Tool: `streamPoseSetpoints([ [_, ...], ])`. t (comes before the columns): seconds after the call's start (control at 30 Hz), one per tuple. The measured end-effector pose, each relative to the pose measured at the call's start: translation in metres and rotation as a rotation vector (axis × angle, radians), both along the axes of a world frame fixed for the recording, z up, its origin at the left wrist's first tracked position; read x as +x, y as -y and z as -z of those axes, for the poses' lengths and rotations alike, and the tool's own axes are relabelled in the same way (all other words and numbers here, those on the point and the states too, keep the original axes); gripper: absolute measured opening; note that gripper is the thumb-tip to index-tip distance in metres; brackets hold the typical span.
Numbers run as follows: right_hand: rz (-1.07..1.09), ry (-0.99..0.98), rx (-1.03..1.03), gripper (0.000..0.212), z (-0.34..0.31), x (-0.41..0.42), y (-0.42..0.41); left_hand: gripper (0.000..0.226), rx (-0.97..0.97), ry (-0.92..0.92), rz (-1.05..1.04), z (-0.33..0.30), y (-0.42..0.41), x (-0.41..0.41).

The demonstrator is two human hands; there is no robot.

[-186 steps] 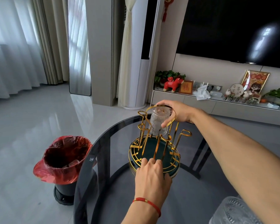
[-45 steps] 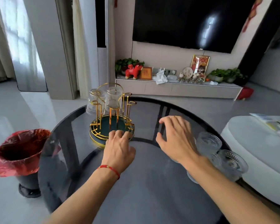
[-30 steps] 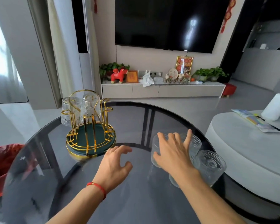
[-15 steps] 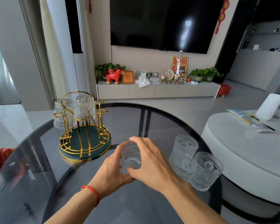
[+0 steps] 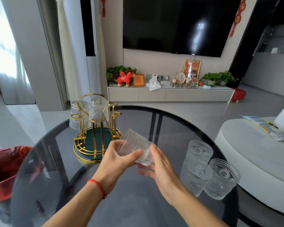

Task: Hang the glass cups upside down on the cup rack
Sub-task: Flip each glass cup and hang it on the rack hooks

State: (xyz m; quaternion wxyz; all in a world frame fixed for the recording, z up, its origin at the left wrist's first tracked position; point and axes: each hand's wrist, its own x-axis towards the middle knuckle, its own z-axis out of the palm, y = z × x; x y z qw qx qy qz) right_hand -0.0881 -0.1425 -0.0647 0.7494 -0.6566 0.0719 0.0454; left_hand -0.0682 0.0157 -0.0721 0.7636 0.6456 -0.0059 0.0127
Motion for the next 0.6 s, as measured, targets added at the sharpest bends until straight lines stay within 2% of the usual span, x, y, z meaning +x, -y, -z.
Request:
streamPoseSetpoints([
  [0.07,-0.018,-0.029,0.164,0.039,0.000,0.003,0.000,0.090,0.058,-0.004,-0.009,0.001,0.004,-0.001],
  [0.2,0.033,0.005,0.262,0.041,0.001,0.015,0.001,0.076,0.257,0.014,0.046,-0.006,-0.010,0.002],
  [0.27,0.116,0.071,0.218,0.039,-0.002,0.024,0.005,0.070,0.364,0.037,0.032,-0.005,-0.024,0.002],
  [0.3,0.151,0.106,0.182,0.038,-0.004,0.029,0.007,0.067,0.491,0.078,-0.017,-0.003,-0.032,0.003],
  [0.37,0.207,0.167,0.118,0.039,-0.012,0.041,0.013,0.049,0.905,0.178,-0.133,0.007,-0.045,0.008],
  [0.43,0.263,0.220,0.045,0.046,-0.025,0.055,0.012,0.035,1.199,0.198,-0.159,0.018,-0.053,0.012],
  [0.5,0.312,0.280,-0.043,0.057,-0.044,0.071,0.006,0.038,1.291,0.190,-0.131,0.026,-0.054,0.014],
  [0.6,0.332,0.349,-0.129,0.073,-0.076,0.103,-0.014,0.037,1.315,0.205,-0.159,0.027,-0.054,0.017],
])
